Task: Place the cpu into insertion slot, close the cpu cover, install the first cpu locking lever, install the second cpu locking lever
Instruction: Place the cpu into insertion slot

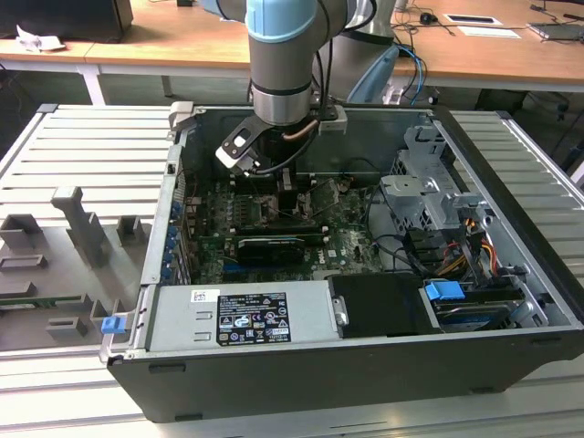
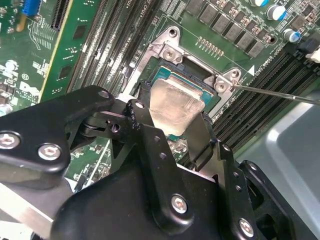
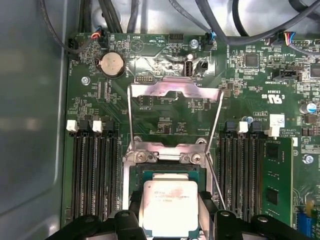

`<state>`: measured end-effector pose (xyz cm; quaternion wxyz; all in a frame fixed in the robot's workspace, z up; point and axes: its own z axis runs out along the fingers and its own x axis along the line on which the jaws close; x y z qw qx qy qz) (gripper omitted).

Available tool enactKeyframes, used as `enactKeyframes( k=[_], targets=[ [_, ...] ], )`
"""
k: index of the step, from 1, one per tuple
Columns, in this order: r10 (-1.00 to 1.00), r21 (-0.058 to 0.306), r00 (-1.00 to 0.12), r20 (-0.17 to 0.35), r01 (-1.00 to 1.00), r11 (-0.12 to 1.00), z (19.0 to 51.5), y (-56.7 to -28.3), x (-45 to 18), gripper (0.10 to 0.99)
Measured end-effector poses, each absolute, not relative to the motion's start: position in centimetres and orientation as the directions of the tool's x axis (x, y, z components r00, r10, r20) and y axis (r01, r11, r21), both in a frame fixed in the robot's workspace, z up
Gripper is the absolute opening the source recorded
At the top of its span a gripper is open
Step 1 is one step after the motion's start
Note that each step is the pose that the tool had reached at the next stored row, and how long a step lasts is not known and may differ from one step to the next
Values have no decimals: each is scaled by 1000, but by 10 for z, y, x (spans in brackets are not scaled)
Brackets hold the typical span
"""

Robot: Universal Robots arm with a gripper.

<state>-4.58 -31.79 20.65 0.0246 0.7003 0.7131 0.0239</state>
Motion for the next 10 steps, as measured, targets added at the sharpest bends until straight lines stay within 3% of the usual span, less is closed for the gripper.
enactKeyframes(
  k=[10],
  targets=[
    [1000,68,-16,-2,998,16,201,-317,-45,525]
  ],
)
